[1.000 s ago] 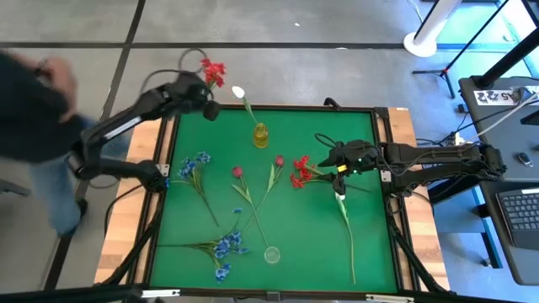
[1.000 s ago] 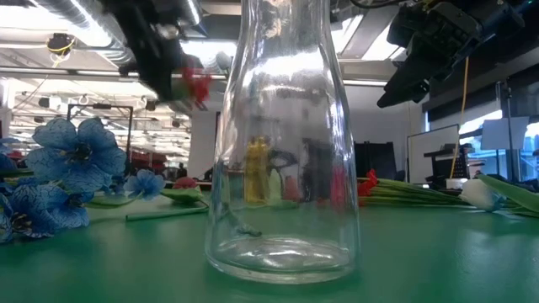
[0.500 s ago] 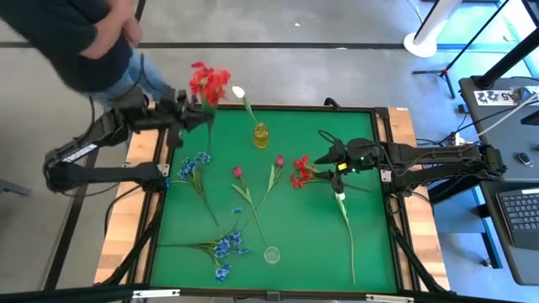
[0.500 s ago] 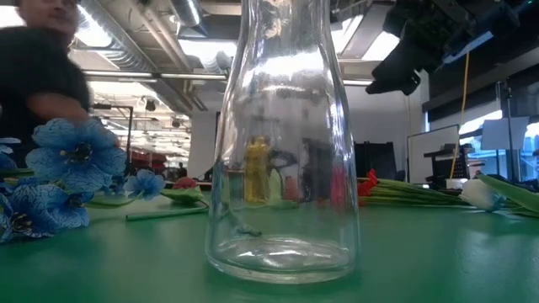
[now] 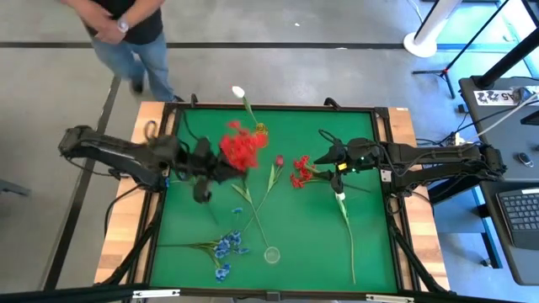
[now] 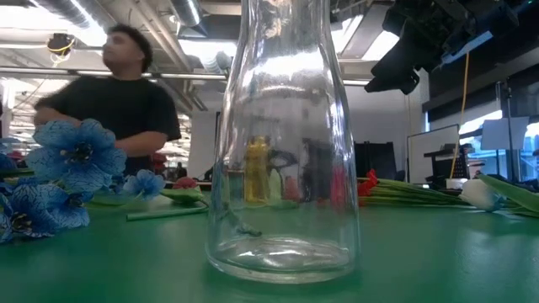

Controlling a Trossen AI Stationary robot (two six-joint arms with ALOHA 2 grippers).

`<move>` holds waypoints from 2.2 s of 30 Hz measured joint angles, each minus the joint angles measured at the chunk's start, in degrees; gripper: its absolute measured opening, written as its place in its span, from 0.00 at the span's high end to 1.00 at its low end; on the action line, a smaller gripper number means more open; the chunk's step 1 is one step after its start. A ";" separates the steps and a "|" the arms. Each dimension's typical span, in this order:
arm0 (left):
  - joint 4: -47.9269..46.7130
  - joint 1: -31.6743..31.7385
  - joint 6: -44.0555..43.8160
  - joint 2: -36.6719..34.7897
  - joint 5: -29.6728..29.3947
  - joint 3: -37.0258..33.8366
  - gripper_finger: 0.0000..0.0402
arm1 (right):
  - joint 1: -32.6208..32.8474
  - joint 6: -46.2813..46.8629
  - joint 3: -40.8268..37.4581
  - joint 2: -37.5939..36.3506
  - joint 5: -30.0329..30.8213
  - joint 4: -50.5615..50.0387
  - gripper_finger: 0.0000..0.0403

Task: Sort flowers into vase by color
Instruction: Put the left orange flower into the transparent vase

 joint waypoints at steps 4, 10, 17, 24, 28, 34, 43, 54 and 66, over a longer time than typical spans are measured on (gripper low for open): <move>10.70 -4.96 2.38 8.25 -0.76 -0.01 0.99 | 0.00 -0.02 0.00 0.00 0.00 0.43 0.44; 22.33 -9.48 2.98 17.94 -1.41 -0.04 0.99 | 0.00 -0.02 0.00 0.00 -0.11 0.70 0.44; 36.19 -12.17 1.89 28.47 -2.85 -0.04 0.99 | 0.00 -0.02 0.00 0.00 -0.11 0.81 0.44; 44.00 -13.86 -0.82 34.64 -2.78 -0.04 0.99 | 0.00 -0.02 0.00 0.00 -0.13 0.81 0.44; 44.53 -14.81 0.00 34.89 -2.74 -0.04 0.99 | 0.00 -0.02 0.00 0.00 -0.13 0.81 0.44; 42.98 -15.87 3.20 34.89 -2.85 -0.04 0.99 | 0.00 -0.02 0.00 0.00 -0.13 0.79 0.44; 41.67 -15.60 6.98 35.13 -5.84 -0.04 0.99 | 0.00 -0.02 0.00 0.00 -0.13 0.80 0.44; 42.01 -15.38 5.98 38.95 -5.89 -0.04 0.97 | 0.02 0.00 0.00 0.00 -0.15 0.81 0.44; 36.03 -15.38 4.86 38.95 -6.43 -0.01 0.63 | 0.02 0.00 0.00 0.00 -0.15 0.79 0.44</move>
